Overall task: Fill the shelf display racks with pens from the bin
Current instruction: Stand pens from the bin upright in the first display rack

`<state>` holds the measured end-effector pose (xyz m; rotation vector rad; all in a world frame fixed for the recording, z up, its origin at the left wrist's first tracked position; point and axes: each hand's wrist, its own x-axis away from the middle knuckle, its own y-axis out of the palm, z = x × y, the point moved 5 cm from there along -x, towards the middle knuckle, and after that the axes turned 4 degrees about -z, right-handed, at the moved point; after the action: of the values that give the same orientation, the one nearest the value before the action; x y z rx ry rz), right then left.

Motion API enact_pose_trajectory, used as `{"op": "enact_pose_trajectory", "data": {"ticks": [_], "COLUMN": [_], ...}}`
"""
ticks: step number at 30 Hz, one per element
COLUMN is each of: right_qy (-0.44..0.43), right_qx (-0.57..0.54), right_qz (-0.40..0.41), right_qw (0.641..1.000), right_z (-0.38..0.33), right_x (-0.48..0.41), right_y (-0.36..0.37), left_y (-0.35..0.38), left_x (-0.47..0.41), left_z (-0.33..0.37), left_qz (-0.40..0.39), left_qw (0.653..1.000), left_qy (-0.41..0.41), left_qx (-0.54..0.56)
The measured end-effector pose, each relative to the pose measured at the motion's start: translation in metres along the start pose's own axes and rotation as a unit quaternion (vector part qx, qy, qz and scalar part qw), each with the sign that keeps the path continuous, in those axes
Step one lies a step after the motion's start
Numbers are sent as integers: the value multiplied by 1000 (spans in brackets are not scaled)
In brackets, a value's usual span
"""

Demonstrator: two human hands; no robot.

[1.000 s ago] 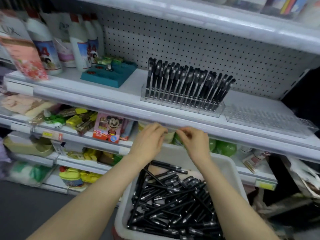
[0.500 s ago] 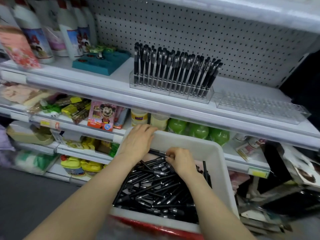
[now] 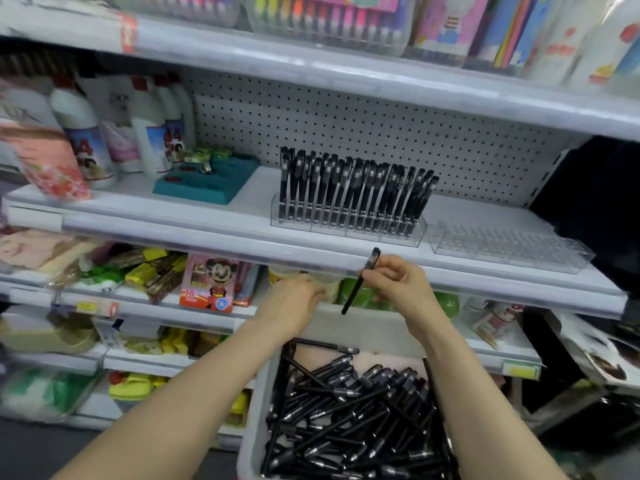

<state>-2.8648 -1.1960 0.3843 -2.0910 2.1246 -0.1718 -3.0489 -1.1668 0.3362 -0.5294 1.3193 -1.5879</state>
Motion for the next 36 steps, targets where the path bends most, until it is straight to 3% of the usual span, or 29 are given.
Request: {"op": "enact_pose_trajectory", "data": {"ticks": [4, 7, 16, 24, 29, 36], "right_qy": [-74, -133, -206, -195, -147, -121], "right_qx": [7, 43, 88, 134, 239, 251], "right_qz": [68, 109, 181, 188, 152, 161], "right_qw": [995, 984, 958, 953, 948, 947], "right_z": [-51, -79, -120, -114, -96, -91], "right_x": [-19, -38, -88, -122, -137, -142], "right_y": [4, 15, 75, 100, 114, 115], "left_y": [-51, -80, -95, -90, -92, -92], "left_x": [-12, -25, -59, -64, -66, -65], "left_z": [-27, -49, -90, -96, -95, -95], "left_qz": [127, 173, 165, 174, 178, 191], "left_qw": [992, 985, 986, 984, 984, 981], "left_qy": [19, -6, 12, 21, 16, 18], "left_qx": [2, -11, -30, -24, -12, -6]}}
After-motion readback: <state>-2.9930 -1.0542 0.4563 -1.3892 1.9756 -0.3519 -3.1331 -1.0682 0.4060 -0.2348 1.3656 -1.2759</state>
